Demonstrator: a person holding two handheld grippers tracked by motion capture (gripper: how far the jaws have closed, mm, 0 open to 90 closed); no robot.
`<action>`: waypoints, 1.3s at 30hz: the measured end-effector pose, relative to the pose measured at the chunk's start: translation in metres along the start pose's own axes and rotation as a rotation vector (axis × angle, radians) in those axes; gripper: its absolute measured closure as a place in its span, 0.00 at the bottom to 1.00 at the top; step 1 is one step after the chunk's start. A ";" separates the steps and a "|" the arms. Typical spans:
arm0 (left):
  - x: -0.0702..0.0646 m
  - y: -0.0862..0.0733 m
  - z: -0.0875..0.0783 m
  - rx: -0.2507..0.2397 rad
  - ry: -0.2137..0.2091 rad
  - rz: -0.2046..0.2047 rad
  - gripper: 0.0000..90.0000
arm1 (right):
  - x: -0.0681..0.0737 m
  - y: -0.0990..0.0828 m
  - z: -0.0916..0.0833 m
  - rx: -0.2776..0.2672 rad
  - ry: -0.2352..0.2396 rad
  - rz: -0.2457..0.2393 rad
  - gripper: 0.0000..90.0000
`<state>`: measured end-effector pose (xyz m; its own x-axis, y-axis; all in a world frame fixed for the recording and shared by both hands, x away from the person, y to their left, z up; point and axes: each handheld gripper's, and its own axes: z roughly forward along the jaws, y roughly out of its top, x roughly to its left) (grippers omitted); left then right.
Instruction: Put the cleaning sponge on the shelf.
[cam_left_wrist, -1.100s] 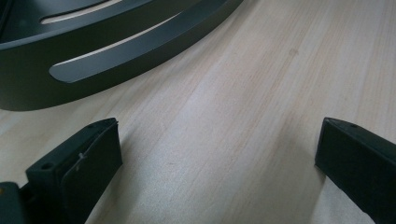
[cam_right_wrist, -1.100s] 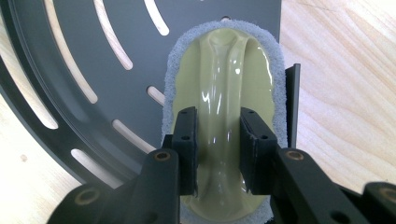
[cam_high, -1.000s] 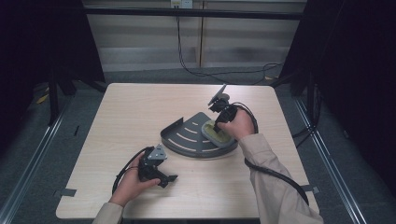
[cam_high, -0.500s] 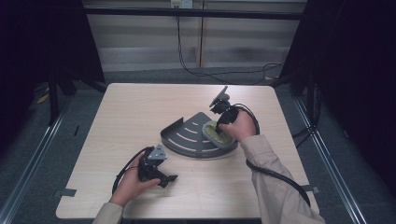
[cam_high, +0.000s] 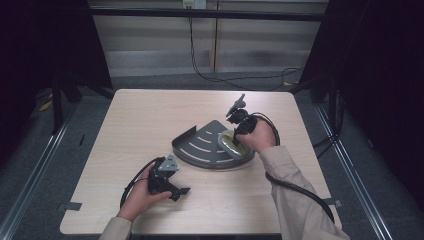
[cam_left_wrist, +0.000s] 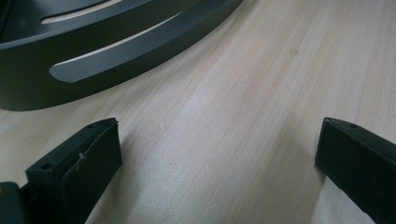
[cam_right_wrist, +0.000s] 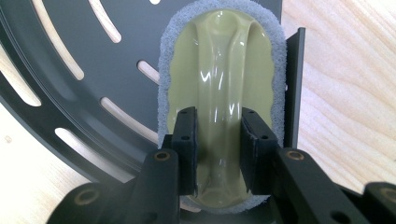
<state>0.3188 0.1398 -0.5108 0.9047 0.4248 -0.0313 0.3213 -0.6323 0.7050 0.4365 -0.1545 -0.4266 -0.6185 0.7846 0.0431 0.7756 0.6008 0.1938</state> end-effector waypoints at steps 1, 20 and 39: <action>0.000 0.000 0.000 0.000 0.000 0.000 0.00 | 0.000 0.000 0.000 0.004 0.000 0.000 0.78; 0.000 0.000 0.000 0.000 0.000 0.000 0.00 | -0.002 -0.002 0.001 0.015 -0.008 0.002 0.77; 0.000 0.000 0.000 0.000 0.001 -0.002 0.00 | -0.003 -0.003 0.005 0.013 -0.009 0.008 0.67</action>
<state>0.3187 0.1398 -0.5108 0.9039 0.4265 -0.0325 0.3232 -0.6312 0.7051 0.4364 -0.1579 -0.4322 -0.6113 0.7906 0.0355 0.7819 0.5965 0.1812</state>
